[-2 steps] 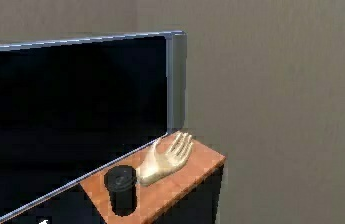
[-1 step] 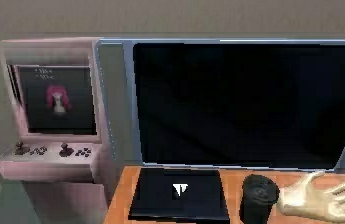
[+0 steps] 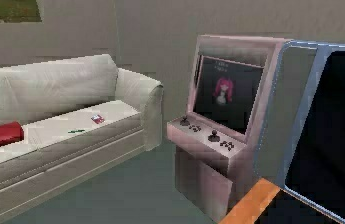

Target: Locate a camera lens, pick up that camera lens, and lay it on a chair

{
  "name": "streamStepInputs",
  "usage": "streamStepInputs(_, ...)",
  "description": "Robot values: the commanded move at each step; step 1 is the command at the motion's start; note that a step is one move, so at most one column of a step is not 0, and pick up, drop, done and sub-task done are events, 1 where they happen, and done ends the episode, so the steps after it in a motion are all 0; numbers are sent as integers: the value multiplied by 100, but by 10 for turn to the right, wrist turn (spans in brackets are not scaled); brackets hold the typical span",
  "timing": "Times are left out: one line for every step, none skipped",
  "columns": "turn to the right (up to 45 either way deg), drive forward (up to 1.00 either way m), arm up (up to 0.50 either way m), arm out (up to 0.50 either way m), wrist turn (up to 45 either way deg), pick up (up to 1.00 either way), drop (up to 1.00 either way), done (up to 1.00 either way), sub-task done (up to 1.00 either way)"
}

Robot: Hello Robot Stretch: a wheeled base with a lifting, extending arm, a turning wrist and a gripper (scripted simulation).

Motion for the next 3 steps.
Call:
streamStepInputs(-150, 0, 0, 0, 0, 0, 0, 0, 0)
streamStepInputs(0, 0, 50, 0, 0, 0, 0, 0, 0)
streamStepInputs(0, 0, 38, 0, 0, 0, 0, 0, 0)
